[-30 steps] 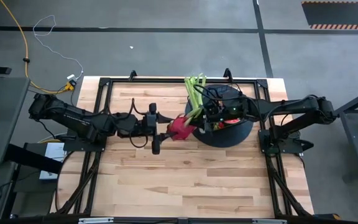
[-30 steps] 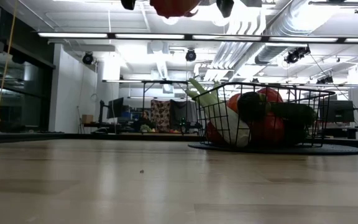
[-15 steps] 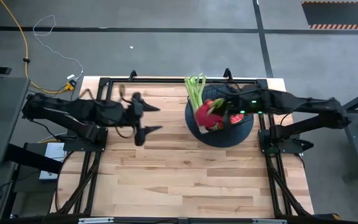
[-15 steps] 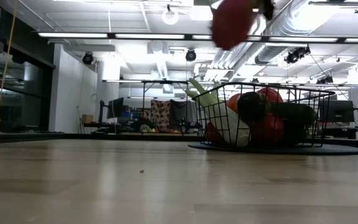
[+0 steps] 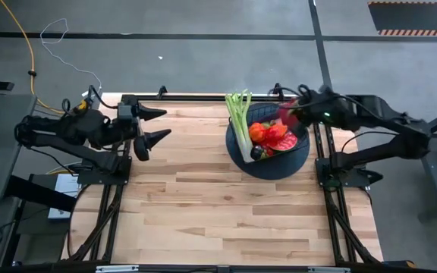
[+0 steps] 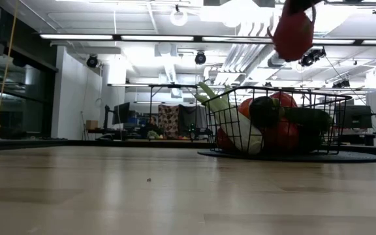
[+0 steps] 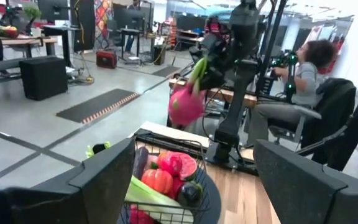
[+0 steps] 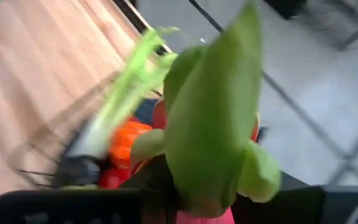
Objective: Build produce basket
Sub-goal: Put the dragon fruit into the wire basket
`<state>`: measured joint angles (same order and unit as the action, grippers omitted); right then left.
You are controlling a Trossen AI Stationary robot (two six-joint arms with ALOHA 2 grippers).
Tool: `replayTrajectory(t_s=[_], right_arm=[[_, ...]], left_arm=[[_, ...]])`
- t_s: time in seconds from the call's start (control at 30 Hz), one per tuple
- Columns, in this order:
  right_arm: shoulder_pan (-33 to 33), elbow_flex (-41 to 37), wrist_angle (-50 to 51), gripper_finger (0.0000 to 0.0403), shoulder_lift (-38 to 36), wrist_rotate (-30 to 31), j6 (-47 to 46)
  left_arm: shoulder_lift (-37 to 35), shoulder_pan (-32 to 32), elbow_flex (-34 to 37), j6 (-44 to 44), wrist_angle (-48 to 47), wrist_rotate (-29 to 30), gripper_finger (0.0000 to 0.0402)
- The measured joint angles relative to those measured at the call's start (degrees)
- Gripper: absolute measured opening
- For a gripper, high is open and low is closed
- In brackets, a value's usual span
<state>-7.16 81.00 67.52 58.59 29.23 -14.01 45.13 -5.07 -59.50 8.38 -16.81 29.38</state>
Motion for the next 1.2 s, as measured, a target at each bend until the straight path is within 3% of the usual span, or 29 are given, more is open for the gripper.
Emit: replayTrajectory(t_s=[0.13,0.3,0.77,0.97,1.2], right_arm=[[-3.4,4.6,3.1,0.0087,6.7,1.9,9.4],[-8.2,4.4,3.5,0.0087,15.1,1.9,19.5],[-12.2,4.4,7.0,0.0087,39.2,3.9,33.0],[-12.1,4.4,8.1,0.0092,44.1,4.2,36.6],[-12.2,4.4,8.1,0.0118,44.8,3.6,36.7]], left_arm=[[-0.2,0.0,0.5,0.0,0.8,0.0,0.0314],[0.3,0.0,0.5,0.0,0.7,0.0,0.0314],[0.3,0.0,0.5,0.0,0.7,0.0,0.0314],[0.3,0.0,0.5,0.0,0.8,0.0,0.0314],[0.3,0.0,0.5,0.0,0.8,0.0,0.0314]])
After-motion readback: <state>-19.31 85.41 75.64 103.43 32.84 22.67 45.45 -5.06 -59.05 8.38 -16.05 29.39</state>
